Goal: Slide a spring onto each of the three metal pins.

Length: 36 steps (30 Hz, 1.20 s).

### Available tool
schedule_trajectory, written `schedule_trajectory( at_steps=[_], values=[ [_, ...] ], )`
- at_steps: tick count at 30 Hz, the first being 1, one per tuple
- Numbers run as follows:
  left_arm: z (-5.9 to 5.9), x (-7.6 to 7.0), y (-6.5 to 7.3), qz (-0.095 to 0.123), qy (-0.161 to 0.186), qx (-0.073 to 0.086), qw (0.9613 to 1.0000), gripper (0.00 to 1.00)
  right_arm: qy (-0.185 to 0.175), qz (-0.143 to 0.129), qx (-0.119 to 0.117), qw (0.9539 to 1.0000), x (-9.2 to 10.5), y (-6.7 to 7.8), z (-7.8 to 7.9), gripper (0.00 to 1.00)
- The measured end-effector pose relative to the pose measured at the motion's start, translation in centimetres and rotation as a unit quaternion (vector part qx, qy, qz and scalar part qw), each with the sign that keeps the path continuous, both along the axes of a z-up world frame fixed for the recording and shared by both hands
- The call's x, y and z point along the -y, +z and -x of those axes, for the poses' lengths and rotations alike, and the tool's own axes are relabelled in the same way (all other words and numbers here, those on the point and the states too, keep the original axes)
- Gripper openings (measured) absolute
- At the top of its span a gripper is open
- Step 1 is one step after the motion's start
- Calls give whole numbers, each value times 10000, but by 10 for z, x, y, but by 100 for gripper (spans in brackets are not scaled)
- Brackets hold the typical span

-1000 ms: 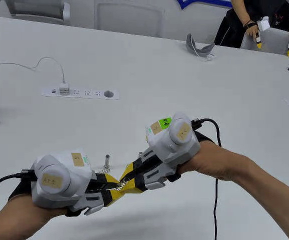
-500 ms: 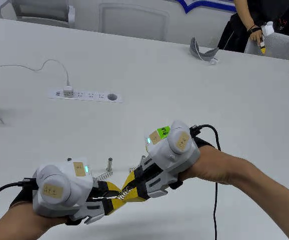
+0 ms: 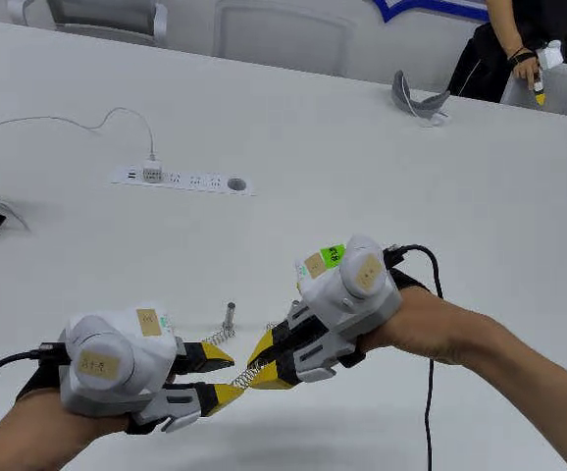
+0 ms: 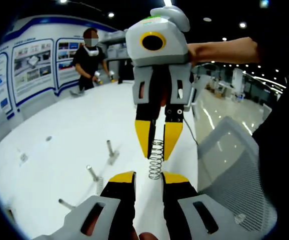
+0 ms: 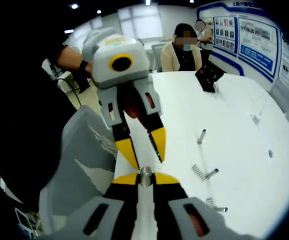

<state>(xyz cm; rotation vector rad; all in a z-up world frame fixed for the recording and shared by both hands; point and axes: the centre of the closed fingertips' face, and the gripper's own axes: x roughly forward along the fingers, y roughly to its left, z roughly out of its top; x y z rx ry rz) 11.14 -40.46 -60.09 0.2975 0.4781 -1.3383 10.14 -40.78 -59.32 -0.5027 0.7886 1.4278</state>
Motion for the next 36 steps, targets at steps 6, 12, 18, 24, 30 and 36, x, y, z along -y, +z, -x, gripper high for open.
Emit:
schedule_trajectory(
  at_steps=[6,12,18,24,30,36],
  values=[
    [-12,-22,-4,-40,371,-50,9993,24,-42,62,18,10000,0,-6,-8,12],
    [-23,-45,-10,-114,782,-67,9969,29,-40,157,84,9998,0,-10,-16,12],
    [-30,-64,-16,-189,1139,-96,9933,36,-51,274,163,9995,-1,-16,-27,12],
    [-36,-83,-21,-236,1476,-139,9887,43,29,373,214,9991,-6,-21,-37,12],
    [-39,-98,-23,-282,1715,-170,9846,47,112,412,224,9988,-14,-24,-45,12],
    [-41,-111,-26,-350,1961,-193,9798,54,153,472,236,9985,-23,-30,-55,12]
  ],
)
